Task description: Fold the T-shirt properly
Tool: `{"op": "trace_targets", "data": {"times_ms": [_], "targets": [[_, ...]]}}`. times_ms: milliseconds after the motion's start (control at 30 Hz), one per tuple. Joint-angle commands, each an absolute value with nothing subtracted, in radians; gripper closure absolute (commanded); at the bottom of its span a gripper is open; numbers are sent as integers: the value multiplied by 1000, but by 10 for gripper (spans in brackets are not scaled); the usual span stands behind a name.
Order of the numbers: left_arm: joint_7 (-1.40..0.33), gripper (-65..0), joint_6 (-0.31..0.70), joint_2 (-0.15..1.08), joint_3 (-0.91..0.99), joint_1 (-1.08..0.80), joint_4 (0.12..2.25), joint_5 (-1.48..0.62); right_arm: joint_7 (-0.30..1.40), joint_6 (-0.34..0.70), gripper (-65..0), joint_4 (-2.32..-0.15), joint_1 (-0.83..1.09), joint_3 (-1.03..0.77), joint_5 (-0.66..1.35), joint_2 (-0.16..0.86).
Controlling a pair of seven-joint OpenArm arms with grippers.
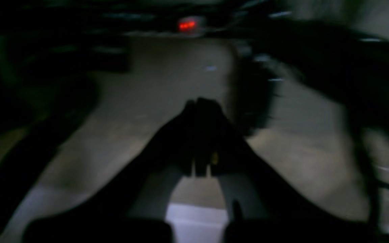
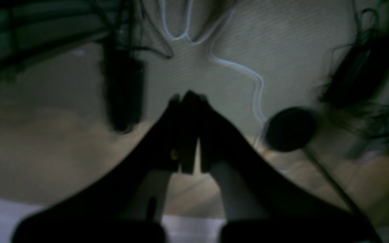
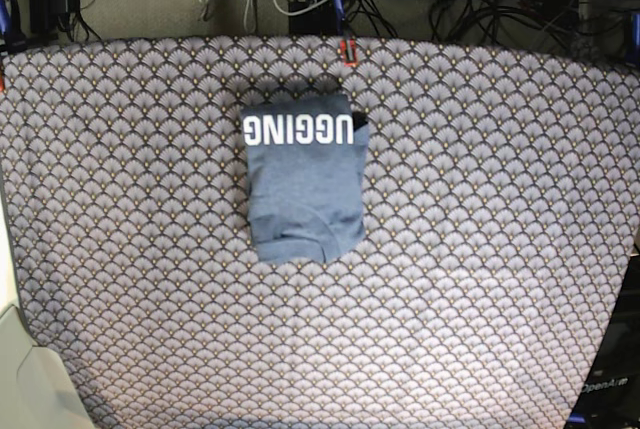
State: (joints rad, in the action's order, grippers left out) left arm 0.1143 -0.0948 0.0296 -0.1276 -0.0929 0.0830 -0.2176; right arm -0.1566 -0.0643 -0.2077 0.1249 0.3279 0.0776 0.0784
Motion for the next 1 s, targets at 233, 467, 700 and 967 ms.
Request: {"op": "trace_targets", "data": {"times_ms": [233,467,700,967], "targets": [[127,-8,-133,30,-128,-74,84,-217,-180,-156,0,-209,110,318,87,87],[125,-8,-133,71,-130,-76,84,-217,-185,-156,0,-209,119,239,85,82],[125,-8,-133,79,-130,-77,84,-216,-185,-156,0,-208,140,225,85,82],[125,-9,-133,71,-127,-79,84,-142,-186,-156,0,-208,157,226,85,87]]}}
